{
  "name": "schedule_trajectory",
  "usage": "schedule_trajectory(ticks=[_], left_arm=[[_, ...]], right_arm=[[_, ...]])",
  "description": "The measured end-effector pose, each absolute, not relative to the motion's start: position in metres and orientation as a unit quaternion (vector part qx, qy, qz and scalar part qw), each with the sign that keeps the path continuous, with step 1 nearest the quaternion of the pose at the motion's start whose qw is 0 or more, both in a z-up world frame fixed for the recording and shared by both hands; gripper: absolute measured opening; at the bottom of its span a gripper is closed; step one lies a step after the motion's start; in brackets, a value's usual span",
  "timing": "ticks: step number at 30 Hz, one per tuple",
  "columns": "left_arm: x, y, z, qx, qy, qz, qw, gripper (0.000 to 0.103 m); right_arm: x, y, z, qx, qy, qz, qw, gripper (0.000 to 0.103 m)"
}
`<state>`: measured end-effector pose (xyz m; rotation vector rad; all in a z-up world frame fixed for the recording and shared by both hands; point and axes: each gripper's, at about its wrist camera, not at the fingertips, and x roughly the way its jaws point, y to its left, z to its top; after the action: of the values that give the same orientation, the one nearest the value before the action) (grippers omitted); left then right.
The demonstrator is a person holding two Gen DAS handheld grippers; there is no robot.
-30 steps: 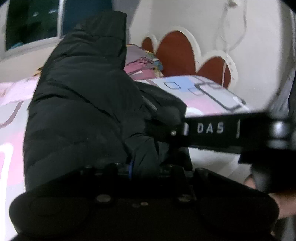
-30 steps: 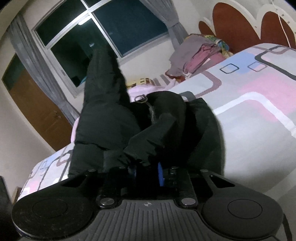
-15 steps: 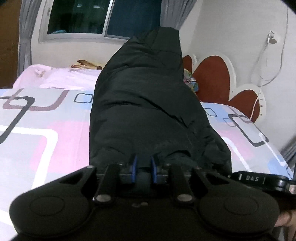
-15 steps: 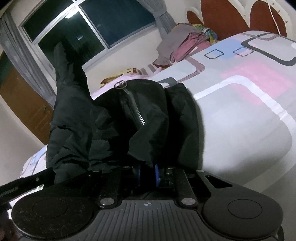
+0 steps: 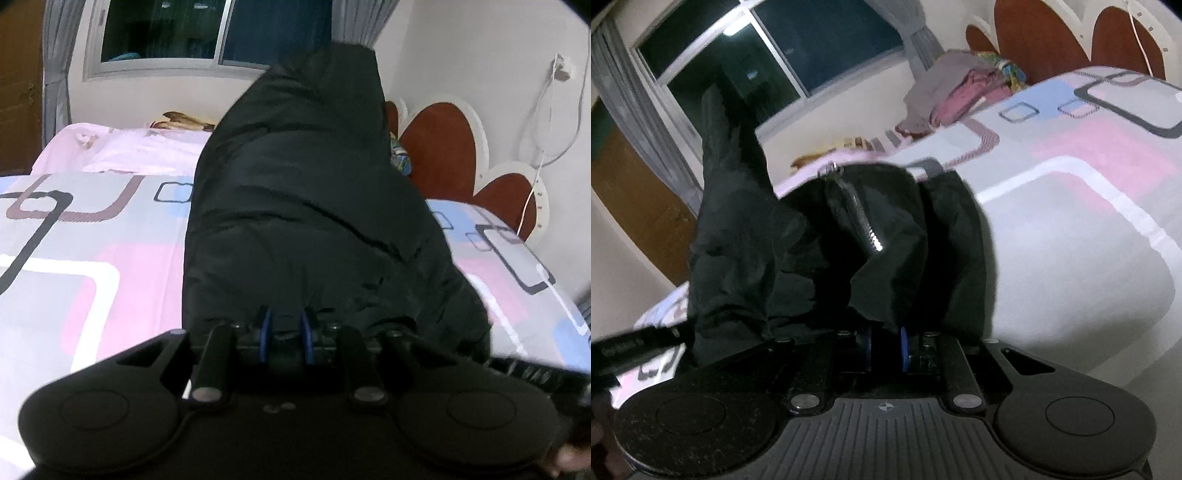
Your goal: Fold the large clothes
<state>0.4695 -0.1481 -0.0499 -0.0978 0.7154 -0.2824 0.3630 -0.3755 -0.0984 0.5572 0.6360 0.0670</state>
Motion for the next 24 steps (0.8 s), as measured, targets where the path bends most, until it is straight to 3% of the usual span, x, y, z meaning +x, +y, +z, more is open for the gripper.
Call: schedule_trajectory(ticks=[1,2,3,10,21,22,24], left_arm=[[0.470,-0.150,-0.050,-0.043,0.352,-0.140,0.924,0.016],[0.471,-0.150,-0.050,-0.040,0.355,-0.144,0.923,0.016],[0.472,-0.151,-0.049,-0.038,0.359,-0.146,0.921,0.016],[0.476,-0.153,-0.048,-0.035,0.368,-0.140,0.919,0.016],[0.475,-0.171,-0.043,-0.001,0.381,-0.098,0.919,0.016],[0.476,-0.172,-0.042,-0.001,0.383,-0.096,0.919,0.016],[0.477,-0.172,-0.041,0.004,0.388,-0.094,0.917,0.016]], right_arm=[[0.358,-0.378,-0.091,0.263,0.298,0.004,0.918,0.048],[0.353,-0.380,-0.083,0.249,0.281,-0.017,0.927,0.058],[0.350,-0.382,-0.074,0.237,0.264,-0.020,0.935,0.060],[0.378,-0.377,-0.017,0.204,0.207,0.046,0.956,0.059],[0.444,-0.341,-0.057,0.146,0.311,0.176,0.922,0.059],[0.446,-0.338,-0.064,0.137,0.321,0.188,0.918,0.055],[0.446,-0.337,-0.076,0.130,0.335,0.205,0.910,0.029]])
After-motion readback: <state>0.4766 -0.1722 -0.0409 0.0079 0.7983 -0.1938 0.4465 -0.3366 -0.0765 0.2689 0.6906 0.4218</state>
